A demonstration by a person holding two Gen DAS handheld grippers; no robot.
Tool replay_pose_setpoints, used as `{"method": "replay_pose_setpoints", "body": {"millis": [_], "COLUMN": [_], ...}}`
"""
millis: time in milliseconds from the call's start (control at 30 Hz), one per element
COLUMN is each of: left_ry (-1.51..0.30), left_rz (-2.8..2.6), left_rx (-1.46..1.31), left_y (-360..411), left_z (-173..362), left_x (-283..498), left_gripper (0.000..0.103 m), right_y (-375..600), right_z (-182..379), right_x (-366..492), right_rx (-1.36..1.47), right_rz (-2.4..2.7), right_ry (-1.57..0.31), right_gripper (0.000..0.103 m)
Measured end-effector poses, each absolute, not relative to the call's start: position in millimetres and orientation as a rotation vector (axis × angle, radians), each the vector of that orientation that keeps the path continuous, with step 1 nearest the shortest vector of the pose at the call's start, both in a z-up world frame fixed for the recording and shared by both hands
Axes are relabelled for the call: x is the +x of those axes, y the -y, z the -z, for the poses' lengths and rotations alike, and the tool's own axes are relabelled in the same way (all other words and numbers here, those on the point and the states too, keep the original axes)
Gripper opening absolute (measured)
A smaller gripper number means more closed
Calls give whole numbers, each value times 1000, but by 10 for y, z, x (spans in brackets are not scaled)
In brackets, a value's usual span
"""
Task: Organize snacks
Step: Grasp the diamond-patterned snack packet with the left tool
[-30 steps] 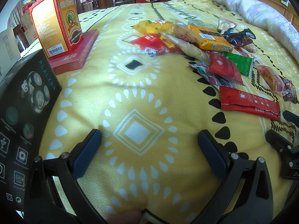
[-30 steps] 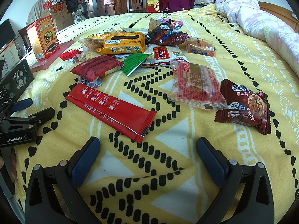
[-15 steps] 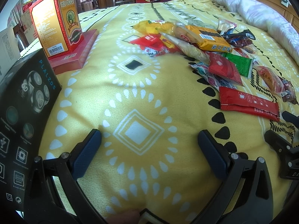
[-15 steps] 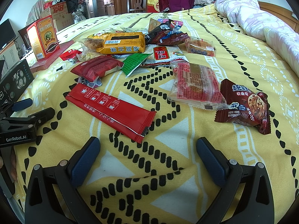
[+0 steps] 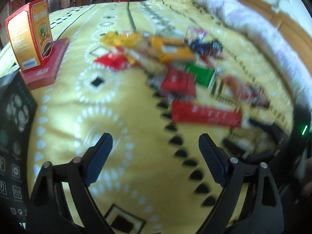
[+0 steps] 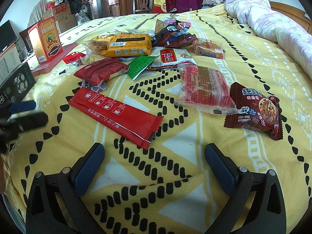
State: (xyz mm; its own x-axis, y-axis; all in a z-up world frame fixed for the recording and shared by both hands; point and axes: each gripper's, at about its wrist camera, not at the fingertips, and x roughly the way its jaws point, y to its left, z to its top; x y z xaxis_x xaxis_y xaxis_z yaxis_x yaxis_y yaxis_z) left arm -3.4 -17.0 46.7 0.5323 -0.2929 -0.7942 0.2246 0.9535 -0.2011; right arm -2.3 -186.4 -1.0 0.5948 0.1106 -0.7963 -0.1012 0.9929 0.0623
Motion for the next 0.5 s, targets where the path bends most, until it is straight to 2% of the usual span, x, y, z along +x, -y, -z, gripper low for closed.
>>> {"method": "replay_pose_setpoints", "body": {"millis": [167, 400, 433, 500], "left_ry": [-941, -1026, -1027, -1036], "left_rz": [387, 365, 356, 334], "left_rx": [-99, 16, 33, 54], "left_y": [430, 809, 830, 834], "left_z": [-643, -281, -245, -200], "left_x": [343, 766, 773, 790], "left_gripper": [91, 90, 89, 78], "right_y": [1865, 1831, 1847, 1873], "right_z": [10, 8, 21, 34], "right_x": [-23, 9, 24, 49], "right_rx": [11, -3, 6, 32], "right_rz": [-123, -121, -126, -142], "right_ry": [-926, -935, -935, -937], "right_gripper": [103, 103, 103, 103]}}
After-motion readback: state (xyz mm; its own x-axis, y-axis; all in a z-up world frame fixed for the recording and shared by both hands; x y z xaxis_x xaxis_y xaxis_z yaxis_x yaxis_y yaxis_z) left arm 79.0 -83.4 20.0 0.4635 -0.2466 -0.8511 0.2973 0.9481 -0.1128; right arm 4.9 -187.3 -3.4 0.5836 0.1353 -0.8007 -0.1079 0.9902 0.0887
